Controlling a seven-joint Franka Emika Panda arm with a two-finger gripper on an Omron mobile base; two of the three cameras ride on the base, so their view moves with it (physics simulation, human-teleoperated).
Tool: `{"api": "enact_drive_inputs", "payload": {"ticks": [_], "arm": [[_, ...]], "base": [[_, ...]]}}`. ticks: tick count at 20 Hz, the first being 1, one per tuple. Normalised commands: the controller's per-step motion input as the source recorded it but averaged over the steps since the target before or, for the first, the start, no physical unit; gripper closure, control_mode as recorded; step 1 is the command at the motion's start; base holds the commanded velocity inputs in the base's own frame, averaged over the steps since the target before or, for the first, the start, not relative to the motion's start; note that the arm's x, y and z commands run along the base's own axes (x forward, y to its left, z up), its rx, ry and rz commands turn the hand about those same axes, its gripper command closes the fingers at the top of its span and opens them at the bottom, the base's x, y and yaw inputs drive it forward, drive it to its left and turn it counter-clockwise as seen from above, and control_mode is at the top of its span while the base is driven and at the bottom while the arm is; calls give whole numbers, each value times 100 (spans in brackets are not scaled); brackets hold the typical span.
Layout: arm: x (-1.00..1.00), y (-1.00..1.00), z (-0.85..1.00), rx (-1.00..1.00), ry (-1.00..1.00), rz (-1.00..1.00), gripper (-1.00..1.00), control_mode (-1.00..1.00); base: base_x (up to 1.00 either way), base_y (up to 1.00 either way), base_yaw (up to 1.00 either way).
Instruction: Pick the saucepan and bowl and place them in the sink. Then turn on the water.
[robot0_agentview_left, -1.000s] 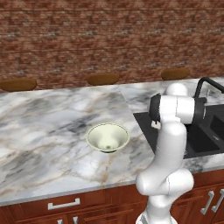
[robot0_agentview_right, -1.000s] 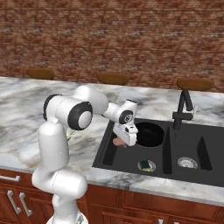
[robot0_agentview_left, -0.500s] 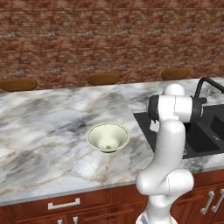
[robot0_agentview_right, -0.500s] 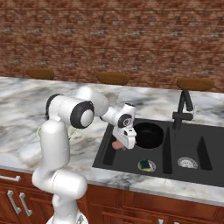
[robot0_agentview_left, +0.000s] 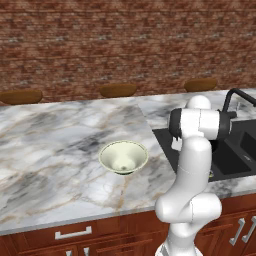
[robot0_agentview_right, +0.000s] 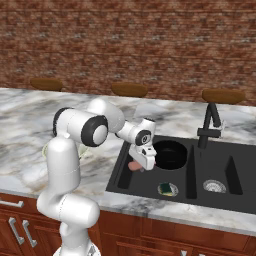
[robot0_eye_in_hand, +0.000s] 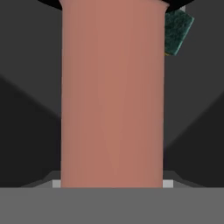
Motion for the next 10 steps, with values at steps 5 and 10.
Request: {"api": "enact_drive_inputs", "payload": {"ticks": [5,10], "arm": [[-5,-20,-43,0,0,0,100,-100],[-2,-26,-35,0,0,0,100,-100]], "base": [[0,0,0],[0,0,0]]}}
